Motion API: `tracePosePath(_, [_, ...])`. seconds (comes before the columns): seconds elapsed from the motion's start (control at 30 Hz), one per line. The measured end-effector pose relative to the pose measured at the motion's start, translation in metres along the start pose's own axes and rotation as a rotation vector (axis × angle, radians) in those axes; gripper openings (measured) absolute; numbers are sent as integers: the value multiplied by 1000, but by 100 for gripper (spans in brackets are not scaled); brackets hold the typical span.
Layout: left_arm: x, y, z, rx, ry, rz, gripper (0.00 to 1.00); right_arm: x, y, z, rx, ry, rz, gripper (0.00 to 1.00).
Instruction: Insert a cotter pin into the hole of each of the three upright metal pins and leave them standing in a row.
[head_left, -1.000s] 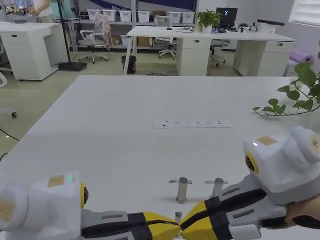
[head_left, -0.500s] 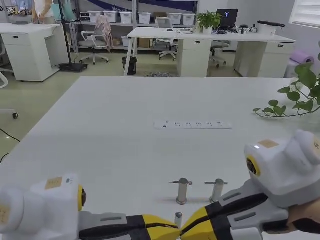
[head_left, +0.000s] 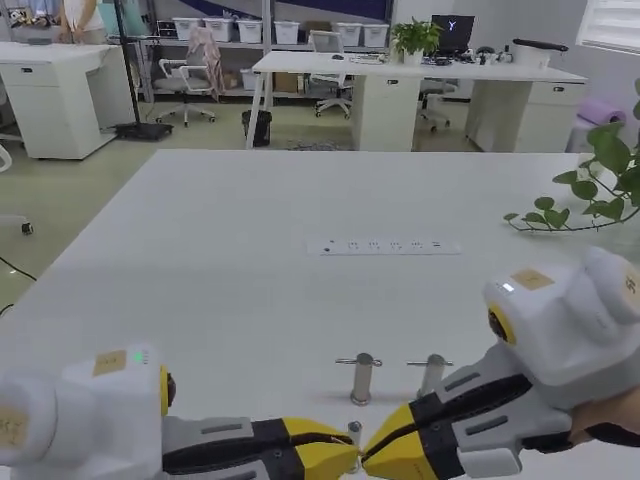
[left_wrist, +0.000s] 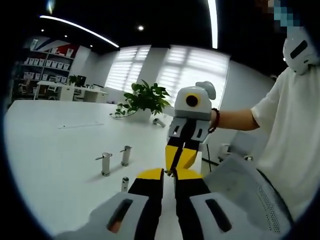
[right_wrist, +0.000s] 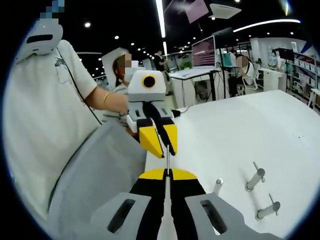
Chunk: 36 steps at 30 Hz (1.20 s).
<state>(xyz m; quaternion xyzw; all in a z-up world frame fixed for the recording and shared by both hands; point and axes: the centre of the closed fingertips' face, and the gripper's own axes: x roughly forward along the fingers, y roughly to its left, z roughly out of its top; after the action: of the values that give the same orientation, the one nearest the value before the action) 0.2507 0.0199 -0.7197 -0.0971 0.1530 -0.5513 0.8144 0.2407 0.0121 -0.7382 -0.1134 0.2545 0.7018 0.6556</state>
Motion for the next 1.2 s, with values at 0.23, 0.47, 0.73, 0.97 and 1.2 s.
tracePosePath(0.23, [-2,13,-1,32,-3,73,18,-5,-17,-18,-30,118,-73,3])
tracePosePath(0.47, [-1,28,-9,87,30,153,22,-9,-35,-34,-59,219,-132,3])
tracePosePath(0.73, [6,42,-26,152,104,207,23,-11,-47,-46,-89,293,-158,3])
tracePosePath(0.97, [12,57,-37,205,150,260,23,-11,-61,-58,-117,358,-177,3])
tracePosePath(1.2, [19,70,-46,225,191,296,22,-11,-72,-67,-140,404,-176,3])
